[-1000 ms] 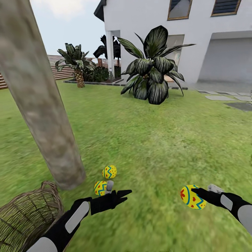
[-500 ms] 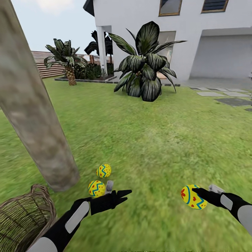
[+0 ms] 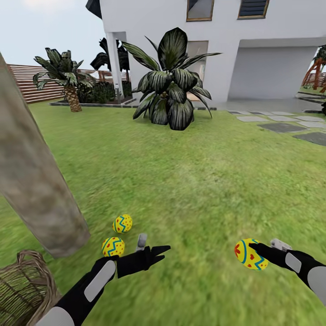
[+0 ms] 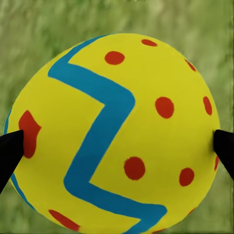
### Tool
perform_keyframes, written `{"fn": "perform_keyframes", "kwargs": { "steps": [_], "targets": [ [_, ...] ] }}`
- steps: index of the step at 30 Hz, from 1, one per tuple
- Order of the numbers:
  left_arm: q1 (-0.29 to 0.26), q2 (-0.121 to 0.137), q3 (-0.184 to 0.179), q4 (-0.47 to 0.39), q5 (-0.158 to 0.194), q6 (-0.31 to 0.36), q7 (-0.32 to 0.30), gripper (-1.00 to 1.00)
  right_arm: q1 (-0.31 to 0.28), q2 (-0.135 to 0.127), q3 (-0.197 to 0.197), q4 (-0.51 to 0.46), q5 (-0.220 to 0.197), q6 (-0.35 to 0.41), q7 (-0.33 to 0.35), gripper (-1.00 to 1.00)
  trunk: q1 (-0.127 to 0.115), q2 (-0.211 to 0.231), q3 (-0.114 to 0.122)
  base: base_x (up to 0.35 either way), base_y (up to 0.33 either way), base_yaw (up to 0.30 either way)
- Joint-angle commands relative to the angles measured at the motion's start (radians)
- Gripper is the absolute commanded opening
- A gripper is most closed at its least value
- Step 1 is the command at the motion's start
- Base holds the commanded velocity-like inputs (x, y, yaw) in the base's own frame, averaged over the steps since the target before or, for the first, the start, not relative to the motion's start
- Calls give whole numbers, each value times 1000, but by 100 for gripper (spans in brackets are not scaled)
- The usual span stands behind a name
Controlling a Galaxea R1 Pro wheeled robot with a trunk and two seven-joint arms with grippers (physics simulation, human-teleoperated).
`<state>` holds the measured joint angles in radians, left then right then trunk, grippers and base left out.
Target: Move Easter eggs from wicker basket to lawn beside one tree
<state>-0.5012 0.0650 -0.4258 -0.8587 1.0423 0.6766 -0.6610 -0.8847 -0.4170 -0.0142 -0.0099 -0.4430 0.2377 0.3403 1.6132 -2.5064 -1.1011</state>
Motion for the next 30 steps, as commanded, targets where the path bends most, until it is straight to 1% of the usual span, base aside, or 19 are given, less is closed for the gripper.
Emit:
{"fn": "perform_keyframes", "kwargs": {
  "steps": [1,6,9,21,25,30],
  "targets": [
    [-1,1,-2,0,8,6,1,100,0,0,-1,-1,-5,6,1,-100,0,0,-1,0,0,-273],
    [0,1,-2,0,8,6,1,100,3,0,-1,-1,-5,4,-1,-100,0,0,-3,0,0,-251],
    [-1,1,-2,0,8,6,1,100,12,0,-2,-1,-5,3,-1,-100,0,0,-7,0,0,-179],
    [-1,1,-2,-1,8,6,1,100,14,0,-3,-1,-5,3,-1,-100,0,0,-23,8,0,-170],
    [0,1,-2,-1,8,6,1,100,14,0,-3,-1,-5,3,-2,-100,0,0,-28,158,0,-164],
    [-1,1,-2,-1,8,6,1,100,15,2,-1,-4,-3,2,0,-100,0,0,-32,319,0,-34]
  ]
}}
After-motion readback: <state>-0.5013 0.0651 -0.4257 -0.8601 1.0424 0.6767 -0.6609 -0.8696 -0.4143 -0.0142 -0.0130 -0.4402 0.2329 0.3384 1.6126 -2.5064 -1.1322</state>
